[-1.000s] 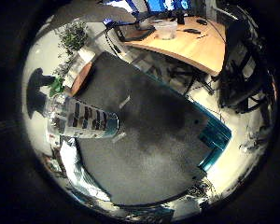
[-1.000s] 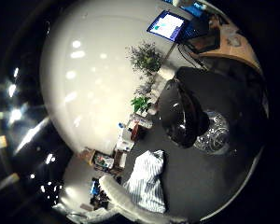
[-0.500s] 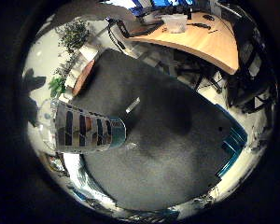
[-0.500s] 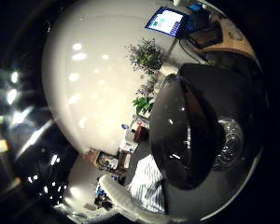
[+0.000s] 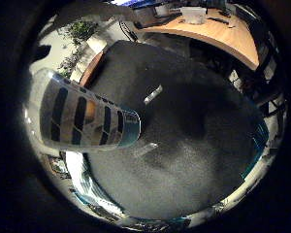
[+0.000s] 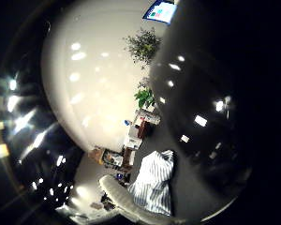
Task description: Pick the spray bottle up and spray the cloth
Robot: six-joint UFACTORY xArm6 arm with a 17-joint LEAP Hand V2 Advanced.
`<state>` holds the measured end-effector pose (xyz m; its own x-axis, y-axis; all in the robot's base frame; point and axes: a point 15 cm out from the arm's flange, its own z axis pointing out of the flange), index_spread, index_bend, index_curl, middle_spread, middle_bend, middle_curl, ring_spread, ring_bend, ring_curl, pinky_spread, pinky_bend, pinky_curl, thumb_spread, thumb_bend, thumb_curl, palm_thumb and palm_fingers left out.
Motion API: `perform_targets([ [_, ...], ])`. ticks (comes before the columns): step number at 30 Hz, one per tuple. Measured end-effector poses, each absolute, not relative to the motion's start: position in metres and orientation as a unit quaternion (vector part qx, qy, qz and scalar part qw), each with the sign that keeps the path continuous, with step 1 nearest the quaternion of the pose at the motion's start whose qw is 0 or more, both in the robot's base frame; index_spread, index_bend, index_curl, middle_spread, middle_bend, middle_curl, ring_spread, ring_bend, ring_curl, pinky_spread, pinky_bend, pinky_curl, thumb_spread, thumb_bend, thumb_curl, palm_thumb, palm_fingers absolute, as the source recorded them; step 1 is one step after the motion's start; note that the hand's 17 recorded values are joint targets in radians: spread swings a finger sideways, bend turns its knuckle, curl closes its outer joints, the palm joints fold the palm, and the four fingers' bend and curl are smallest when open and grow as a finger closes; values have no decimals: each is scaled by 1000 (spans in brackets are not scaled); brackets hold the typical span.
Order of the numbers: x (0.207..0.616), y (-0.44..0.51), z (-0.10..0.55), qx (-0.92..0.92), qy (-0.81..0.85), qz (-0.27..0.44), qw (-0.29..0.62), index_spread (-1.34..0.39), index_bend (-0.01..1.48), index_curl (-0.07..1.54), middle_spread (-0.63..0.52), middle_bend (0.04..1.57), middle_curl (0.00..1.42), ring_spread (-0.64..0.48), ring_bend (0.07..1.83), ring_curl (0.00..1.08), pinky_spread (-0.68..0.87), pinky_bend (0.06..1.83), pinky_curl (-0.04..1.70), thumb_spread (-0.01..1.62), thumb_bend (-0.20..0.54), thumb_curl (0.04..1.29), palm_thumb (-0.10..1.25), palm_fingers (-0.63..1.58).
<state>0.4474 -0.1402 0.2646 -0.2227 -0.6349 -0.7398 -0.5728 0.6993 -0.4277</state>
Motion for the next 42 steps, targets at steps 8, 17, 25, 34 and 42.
perform_targets([
  [8, 451, -137, 253, -379, 785, -21, 489, -117, 132, 237, 167, 275, 339, 194, 610, 295, 520, 927, 192, 939, -11, 342, 333, 247],
  [17, 479, -141, 253, -343, 784, -15, 518, -530, 376, 303, -377, 837, 609, -326, 1155, 500, -491, 1239, 324, 920, -13, 469, 744, 1286],
  [25, 491, -138, 259, -357, 770, -15, 528, -447, 877, 640, -288, 1166, 776, -238, 1361, 596, -345, 1359, 457, 1049, -3, 594, 896, 1232],
  [34, 497, -113, 268, -384, 747, 8, 542, -374, 982, 786, -232, 1264, 848, -215, 1452, 637, -289, 1407, 536, 1256, -2, 682, 924, 1151],
  [42, 497, -111, 275, -385, 744, 9, 547, -351, 960, 837, -222, 1261, 871, -213, 1459, 638, -286, 1401, 565, 1259, -5, 746, 928, 1144],
])
